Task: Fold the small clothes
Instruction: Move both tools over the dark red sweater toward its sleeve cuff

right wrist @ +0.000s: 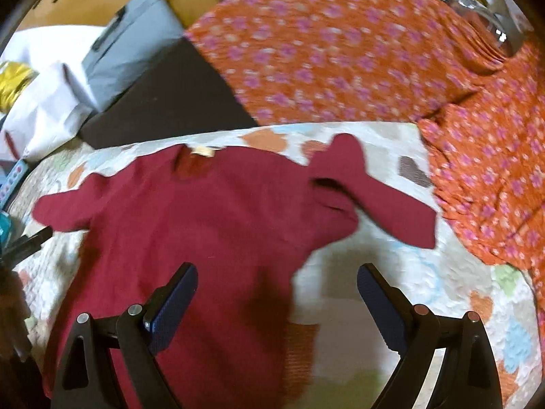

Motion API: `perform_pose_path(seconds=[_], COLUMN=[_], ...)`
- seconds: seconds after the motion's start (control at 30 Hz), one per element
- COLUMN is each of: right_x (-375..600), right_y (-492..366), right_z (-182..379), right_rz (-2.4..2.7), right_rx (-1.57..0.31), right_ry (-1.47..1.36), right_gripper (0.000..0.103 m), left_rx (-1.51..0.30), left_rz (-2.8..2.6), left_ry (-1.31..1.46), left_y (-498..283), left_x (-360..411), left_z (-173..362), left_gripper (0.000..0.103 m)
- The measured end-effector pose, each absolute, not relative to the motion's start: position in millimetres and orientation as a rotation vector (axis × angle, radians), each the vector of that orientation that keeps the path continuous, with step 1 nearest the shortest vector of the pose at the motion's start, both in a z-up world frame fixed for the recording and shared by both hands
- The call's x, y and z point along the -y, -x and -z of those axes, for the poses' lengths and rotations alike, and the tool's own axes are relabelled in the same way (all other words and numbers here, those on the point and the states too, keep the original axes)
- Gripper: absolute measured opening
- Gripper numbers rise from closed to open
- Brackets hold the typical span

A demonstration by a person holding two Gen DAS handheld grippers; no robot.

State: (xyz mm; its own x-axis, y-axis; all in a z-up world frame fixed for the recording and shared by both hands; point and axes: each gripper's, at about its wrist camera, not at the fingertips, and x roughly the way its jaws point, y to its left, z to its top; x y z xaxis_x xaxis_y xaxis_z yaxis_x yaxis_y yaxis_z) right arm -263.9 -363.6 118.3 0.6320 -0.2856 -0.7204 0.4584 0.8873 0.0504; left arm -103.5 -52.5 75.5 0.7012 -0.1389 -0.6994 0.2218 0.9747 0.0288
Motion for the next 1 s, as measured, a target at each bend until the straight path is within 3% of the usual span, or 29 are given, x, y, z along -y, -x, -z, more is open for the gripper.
perform_pose_path(seconds=[0.47,1.0], right_x=[301.0,246.7], right_y=[235.8,157.1], right_z=[-119.0,-93.6], right_rz=[0.286,0.235], right_rx=[-0.764,-0.805], right_ry=[-0.233,-0.211], right_gripper=[0.094,0.094], left_rx=[-0.749,-0.812], left_rz=[0.249,0.262], left_ry=[-0.112,-0.099], left_y=[139.9,109.8], left_x=[54.0,60.8], left_z=[-80.5,-73.4], left_gripper=[0.102,0.102])
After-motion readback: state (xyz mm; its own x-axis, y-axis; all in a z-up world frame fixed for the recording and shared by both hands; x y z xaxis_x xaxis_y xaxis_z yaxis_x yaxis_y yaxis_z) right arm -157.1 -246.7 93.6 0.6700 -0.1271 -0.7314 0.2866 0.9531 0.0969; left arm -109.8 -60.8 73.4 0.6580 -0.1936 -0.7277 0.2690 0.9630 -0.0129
